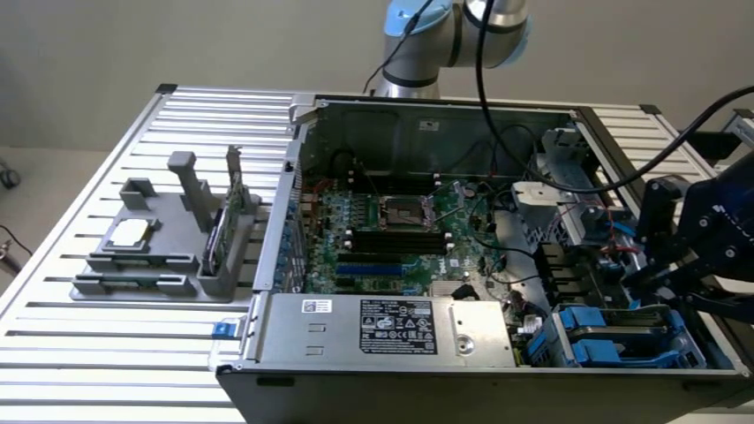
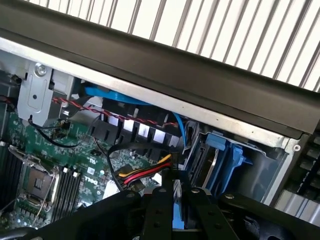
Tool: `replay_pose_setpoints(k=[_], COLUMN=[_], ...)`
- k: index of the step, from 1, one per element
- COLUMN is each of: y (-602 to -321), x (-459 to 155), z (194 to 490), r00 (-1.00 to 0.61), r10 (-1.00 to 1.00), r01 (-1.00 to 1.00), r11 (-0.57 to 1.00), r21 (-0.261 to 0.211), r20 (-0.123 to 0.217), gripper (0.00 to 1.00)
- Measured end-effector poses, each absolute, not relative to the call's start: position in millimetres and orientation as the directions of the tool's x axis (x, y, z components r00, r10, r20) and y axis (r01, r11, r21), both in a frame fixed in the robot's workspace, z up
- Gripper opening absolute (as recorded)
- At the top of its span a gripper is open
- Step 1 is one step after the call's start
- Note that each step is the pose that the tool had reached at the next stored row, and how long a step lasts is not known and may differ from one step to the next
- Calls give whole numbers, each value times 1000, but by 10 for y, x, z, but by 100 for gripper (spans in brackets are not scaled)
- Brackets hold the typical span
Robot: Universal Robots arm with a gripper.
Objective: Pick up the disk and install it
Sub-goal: 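Insert the first disk wire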
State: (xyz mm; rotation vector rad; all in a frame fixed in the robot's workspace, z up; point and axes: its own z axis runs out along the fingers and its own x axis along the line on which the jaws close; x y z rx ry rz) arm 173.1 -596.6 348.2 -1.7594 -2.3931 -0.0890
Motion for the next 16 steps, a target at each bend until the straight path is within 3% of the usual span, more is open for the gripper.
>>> replay_pose_setpoints(k=[9,16], y=[-5967,-5969], x=[1730,1730], z=[3483,3482], r00=[-242,-211], r10=[958,971], r01=[961,966], r11=[259,225], r21=[-98,-130], r20=[153,111], gripper=[16,16])
